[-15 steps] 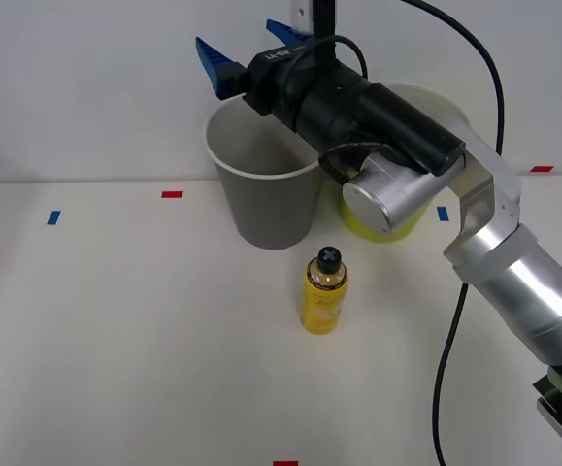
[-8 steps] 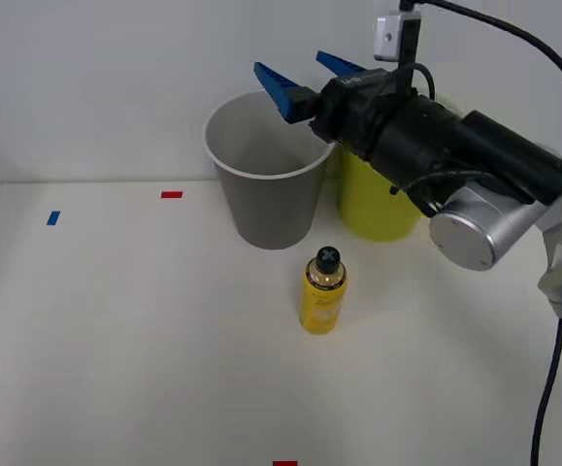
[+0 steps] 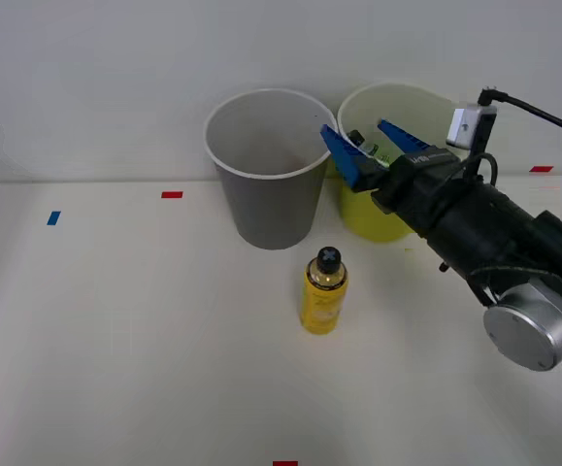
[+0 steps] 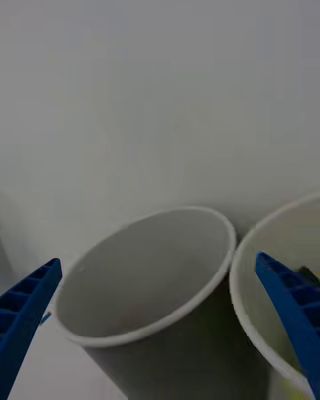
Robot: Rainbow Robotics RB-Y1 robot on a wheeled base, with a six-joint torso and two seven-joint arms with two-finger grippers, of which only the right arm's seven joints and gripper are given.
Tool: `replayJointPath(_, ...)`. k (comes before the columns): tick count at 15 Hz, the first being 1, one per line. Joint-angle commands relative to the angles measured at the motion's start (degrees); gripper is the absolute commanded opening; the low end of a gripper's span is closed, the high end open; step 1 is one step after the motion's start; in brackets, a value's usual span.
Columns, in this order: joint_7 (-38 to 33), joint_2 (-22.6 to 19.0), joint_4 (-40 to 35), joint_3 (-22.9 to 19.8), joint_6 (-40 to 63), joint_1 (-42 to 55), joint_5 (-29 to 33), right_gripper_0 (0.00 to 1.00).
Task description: Put cans in the gray bin, plastic bottles in the light green bin
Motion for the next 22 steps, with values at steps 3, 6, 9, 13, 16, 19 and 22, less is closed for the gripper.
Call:
replayJointPath(3,1.23,-4.55,-7.91,-5.23,0.04,13.65,2.97,1.0)
replayJointPath(6,1.67,-5.16,-12.65,-7.51,0.12,22.35,4.37,1.0)
replayJointPath(9,1.67,-5.34,-14.76,-8.65,0.04,28.68,5.96,1.0)
replayJointPath(13,1.4,-5.25,-14.85,-9.89,-0.84,36.06,8.15,1.0)
replayJointPath(16,1.23,-6.04,-14.76,-11.47,-0.75,41.95,9.91,1.0)
replayJointPath(19,0.7,-6.13,-14.76,-13.58,-0.75,47.49,11.67,1.0)
replayJointPath(22,1.67,-4.99,-14.76,-16.21,-1.02,52.23,13.43,1.0)
